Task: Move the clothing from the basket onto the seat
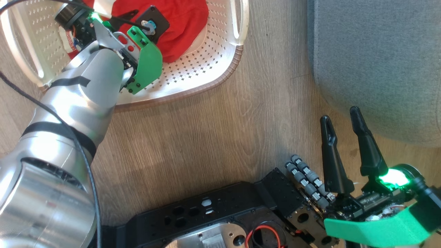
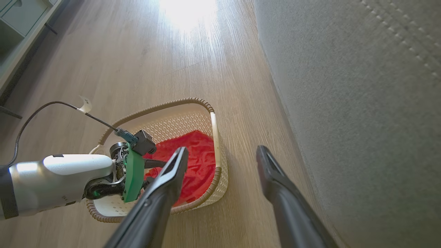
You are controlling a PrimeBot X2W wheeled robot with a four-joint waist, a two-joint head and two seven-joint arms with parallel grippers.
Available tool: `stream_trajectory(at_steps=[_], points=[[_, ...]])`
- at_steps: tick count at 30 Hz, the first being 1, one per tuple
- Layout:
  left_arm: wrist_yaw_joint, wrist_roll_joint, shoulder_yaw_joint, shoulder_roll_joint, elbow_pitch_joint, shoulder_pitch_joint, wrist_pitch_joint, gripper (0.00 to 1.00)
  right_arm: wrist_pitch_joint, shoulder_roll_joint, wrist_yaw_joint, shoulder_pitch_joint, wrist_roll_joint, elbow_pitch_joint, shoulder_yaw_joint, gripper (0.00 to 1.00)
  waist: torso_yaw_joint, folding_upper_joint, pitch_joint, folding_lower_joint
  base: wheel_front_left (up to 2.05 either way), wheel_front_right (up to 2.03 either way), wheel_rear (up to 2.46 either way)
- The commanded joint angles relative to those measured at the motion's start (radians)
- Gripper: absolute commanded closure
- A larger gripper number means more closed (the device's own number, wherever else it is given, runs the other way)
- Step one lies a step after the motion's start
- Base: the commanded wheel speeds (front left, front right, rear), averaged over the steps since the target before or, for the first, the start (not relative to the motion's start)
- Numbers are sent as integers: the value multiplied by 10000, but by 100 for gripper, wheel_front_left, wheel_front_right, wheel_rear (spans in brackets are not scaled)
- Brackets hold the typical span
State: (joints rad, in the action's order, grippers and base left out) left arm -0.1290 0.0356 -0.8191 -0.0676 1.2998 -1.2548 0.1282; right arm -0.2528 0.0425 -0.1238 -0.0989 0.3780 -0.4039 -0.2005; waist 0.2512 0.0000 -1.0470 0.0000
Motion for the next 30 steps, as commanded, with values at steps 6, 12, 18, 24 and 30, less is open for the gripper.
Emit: stream_trajectory(at_steps=[6,12,18,24,30], points=[[-7,180,-221,-207,-98,170,-490,0,-90,77,-69,-707,-143,-442,-345,0,-46,0,-19,0,0,0,0],[-14,159,-625,-754,-93,257,-1317,0,-90,77,-69,-706,-95,-474,-467,0,-22,0,-30,0,0,0,0],[-15,139,-1216,-1014,-92,152,-1862,0,-90,77,-69,-658,-58,-480,-572,0,14,0,-14,0,0,0,0],[-16,244,-2171,-1053,-91,162,-2165,0,-90,77,-69,-748,-32,-545,-610,0,45,0,22,0,0,0,0],[-16,786,-3253,-1108,-154,233,-2288,0,-90,77,-69,-803,-37,-608,-695,0,53,0,29,0,0,0,0]])
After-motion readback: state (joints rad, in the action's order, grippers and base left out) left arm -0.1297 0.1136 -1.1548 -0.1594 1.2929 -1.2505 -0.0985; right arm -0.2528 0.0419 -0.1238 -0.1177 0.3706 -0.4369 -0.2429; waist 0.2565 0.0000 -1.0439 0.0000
